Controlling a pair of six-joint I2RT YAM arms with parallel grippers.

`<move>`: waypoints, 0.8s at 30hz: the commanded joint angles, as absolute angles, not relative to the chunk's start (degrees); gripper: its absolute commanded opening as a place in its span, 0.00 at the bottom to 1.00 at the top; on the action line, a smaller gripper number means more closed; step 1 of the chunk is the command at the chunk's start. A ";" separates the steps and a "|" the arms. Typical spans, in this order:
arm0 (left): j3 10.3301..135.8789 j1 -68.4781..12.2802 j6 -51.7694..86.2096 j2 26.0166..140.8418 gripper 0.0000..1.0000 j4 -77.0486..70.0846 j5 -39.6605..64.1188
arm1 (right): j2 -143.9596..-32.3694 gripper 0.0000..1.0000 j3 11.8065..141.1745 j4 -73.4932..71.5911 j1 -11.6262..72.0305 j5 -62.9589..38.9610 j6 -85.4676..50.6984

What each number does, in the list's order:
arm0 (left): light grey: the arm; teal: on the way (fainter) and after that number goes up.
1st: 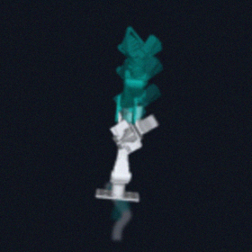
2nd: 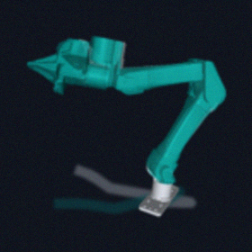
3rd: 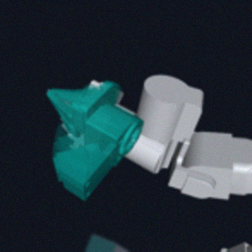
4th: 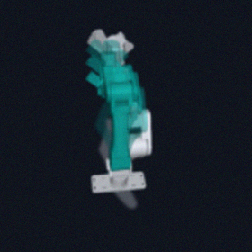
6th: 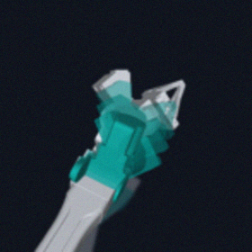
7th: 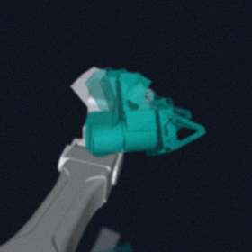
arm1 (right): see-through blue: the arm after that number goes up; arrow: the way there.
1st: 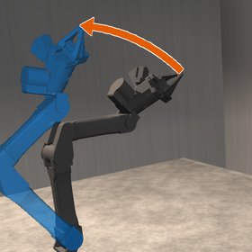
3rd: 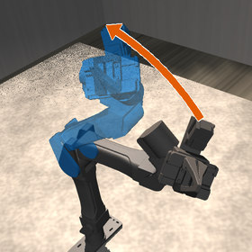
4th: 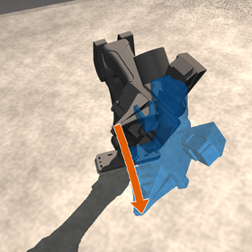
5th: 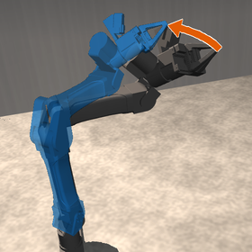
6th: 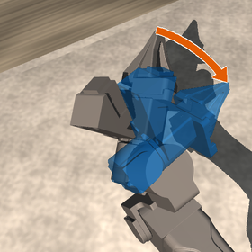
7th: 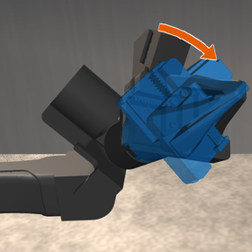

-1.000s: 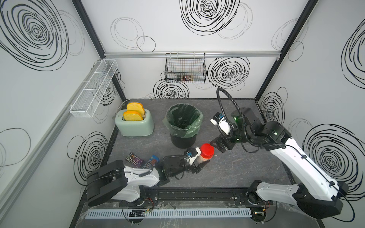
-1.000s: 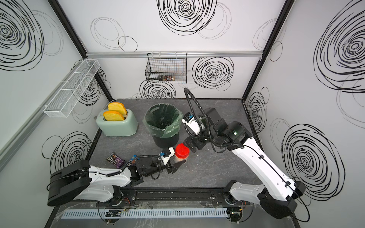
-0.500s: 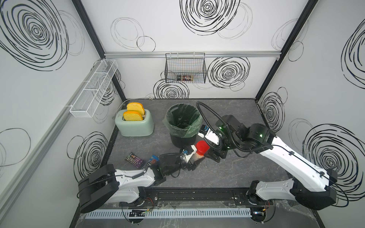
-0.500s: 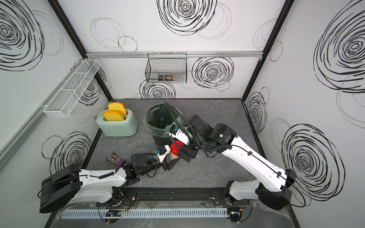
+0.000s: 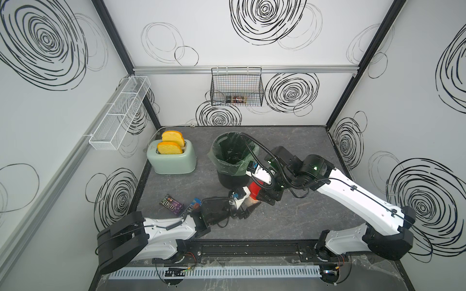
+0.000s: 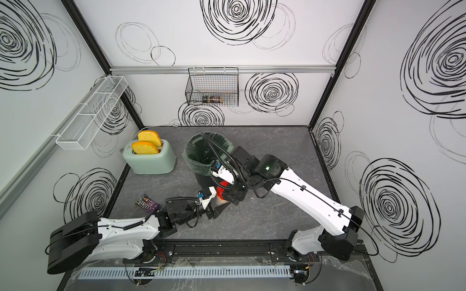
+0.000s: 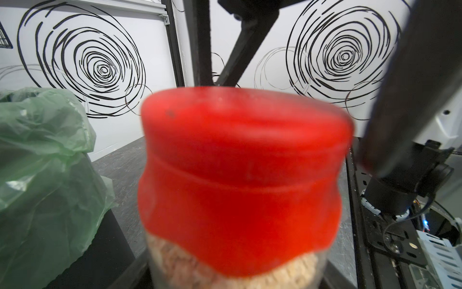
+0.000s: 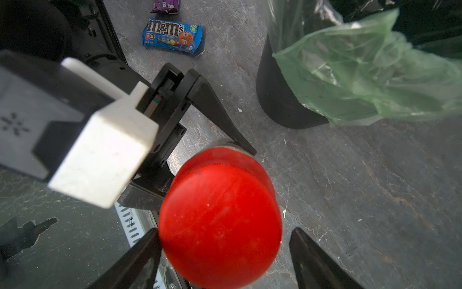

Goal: Empty expired oatmeal from jars
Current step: Unscrew the lid from the jar.

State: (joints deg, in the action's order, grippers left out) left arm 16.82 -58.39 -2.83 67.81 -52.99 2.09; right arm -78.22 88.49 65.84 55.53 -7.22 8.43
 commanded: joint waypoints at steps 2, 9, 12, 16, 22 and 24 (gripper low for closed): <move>17.76 -58.97 -4.46 67.06 0.54 -58.44 3.00 | -78.99 0.81 90.45 65.21 55.90 -8.78 9.84; 18.24 -59.13 -4.58 66.80 0.53 -57.90 3.65 | -79.71 0.75 90.57 65.12 55.94 -8.81 10.62; 18.37 -59.15 -4.66 66.71 0.54 -57.68 4.09 | -79.88 0.73 90.49 65.32 55.90 -8.53 11.03; 18.67 -59.15 -4.93 66.37 0.53 -57.07 4.77 | -79.89 0.71 89.67 65.49 55.90 -8.43 11.41; 18.50 -58.86 -5.05 66.16 0.53 -57.34 6.07 | -79.99 0.63 89.53 65.84 55.90 -8.74 12.10; 18.24 -58.29 -4.79 65.84 0.53 -57.72 8.24 | -79.72 0.60 88.90 65.76 55.90 -8.81 12.85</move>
